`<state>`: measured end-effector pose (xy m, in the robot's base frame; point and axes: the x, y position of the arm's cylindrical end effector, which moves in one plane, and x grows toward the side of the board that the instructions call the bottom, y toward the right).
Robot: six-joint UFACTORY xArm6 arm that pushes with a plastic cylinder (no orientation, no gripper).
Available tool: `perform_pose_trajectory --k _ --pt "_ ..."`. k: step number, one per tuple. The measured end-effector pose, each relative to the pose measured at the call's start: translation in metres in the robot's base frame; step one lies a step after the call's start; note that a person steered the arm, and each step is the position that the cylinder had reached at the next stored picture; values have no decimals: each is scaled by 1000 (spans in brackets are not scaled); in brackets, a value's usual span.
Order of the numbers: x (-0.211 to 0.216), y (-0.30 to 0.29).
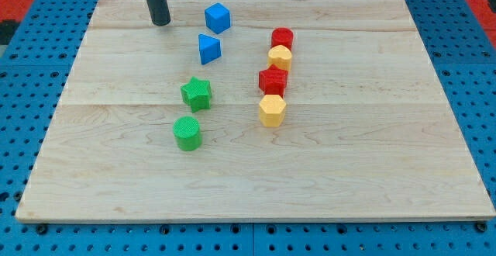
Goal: Move your arm closer to blue cube
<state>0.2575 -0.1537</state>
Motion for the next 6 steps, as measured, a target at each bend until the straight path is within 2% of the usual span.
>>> perform_pose_trajectory --k 3,6 --pt "0 3" --pt "8 31"
